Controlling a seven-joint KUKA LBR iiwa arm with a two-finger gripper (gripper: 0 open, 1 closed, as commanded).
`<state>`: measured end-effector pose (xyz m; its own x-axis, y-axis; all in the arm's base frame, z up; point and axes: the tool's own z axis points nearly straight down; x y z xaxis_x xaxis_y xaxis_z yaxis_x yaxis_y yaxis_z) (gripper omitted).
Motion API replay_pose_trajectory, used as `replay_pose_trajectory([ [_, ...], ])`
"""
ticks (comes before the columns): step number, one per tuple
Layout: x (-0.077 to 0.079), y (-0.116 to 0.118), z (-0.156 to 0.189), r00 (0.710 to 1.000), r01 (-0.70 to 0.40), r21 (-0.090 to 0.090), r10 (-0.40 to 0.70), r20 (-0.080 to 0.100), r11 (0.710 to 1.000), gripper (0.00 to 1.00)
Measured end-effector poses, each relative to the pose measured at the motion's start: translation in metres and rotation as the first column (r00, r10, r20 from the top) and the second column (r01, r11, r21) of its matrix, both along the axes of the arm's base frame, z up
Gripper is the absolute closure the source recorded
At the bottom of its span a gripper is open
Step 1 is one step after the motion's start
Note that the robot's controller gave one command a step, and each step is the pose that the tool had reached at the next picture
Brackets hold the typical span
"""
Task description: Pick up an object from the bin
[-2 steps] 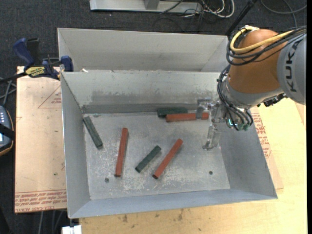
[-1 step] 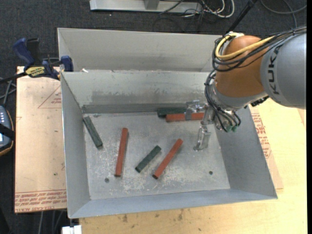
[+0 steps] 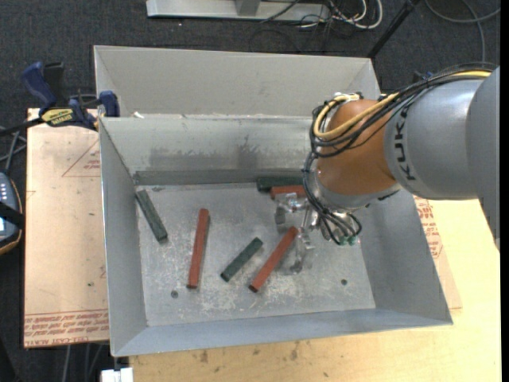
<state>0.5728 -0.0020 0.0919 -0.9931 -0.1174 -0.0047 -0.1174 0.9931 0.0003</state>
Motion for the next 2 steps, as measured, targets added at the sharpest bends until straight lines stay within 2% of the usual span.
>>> replay_pose_trajectory([
  [1,0.0241,-0.0134,-0.0212,0.947,-0.323,-0.001,0.323,0.001,0.947,1.00],
  [2,0.0241,-0.0135,-0.0211,0.947,-0.322,-0.001,0.322,0.001,0.947,1.00],
])
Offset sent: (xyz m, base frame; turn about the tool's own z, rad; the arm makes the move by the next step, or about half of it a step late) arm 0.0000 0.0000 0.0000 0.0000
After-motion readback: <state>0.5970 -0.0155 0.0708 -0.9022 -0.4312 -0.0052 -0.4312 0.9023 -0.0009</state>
